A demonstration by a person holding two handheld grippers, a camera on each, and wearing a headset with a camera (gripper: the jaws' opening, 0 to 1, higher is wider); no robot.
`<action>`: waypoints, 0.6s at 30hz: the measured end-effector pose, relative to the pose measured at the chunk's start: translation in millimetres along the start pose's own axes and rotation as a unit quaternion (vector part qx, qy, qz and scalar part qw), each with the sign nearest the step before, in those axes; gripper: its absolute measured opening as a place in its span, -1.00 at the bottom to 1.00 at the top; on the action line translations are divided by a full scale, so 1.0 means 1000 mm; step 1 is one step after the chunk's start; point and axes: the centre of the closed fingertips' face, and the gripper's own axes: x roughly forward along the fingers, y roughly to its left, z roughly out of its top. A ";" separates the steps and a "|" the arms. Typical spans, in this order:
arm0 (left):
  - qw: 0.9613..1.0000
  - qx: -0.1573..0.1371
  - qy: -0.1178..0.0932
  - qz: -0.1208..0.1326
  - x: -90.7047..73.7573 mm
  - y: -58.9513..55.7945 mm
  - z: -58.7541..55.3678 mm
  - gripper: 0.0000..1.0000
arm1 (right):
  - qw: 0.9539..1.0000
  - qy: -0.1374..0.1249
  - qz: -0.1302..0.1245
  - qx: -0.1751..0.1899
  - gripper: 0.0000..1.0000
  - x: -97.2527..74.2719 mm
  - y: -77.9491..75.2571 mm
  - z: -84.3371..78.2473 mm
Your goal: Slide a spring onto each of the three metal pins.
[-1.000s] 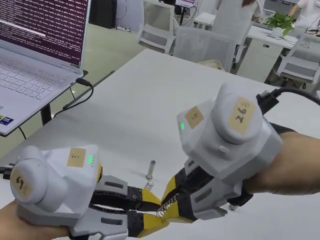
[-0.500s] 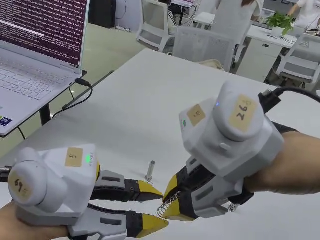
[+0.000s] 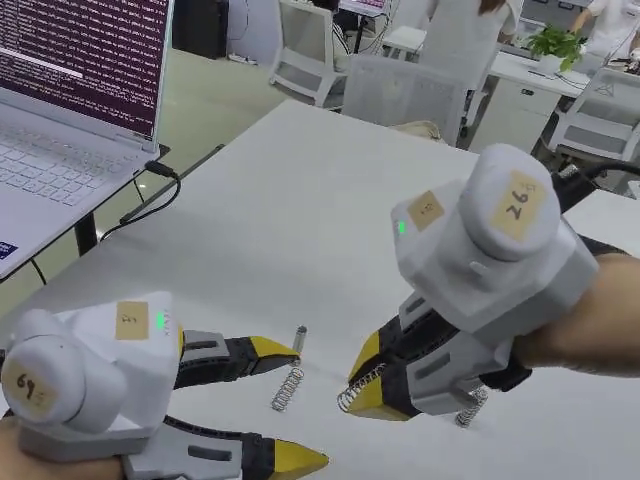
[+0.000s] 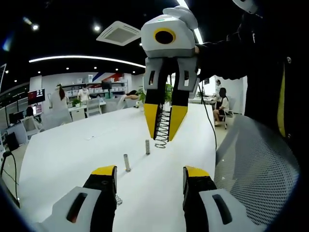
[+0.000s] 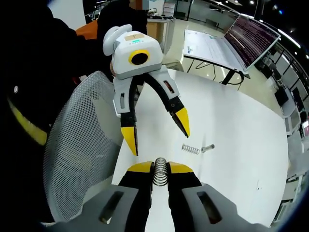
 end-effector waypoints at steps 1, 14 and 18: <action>1.000 0.001 0.002 0.002 0.000 0.001 -0.001 0.03 | 1.000 0.000 -0.001 0.001 -0.83 0.000 -0.001 0.000; 0.998 0.015 0.031 0.050 -0.006 0.019 -0.018 0.46 | 1.000 0.006 -0.019 0.012 -0.83 -0.009 -0.018 -0.009; 0.997 0.029 0.043 0.055 -0.007 0.019 -0.023 0.51 | 0.999 0.011 -0.027 0.017 -0.83 -0.013 -0.027 -0.013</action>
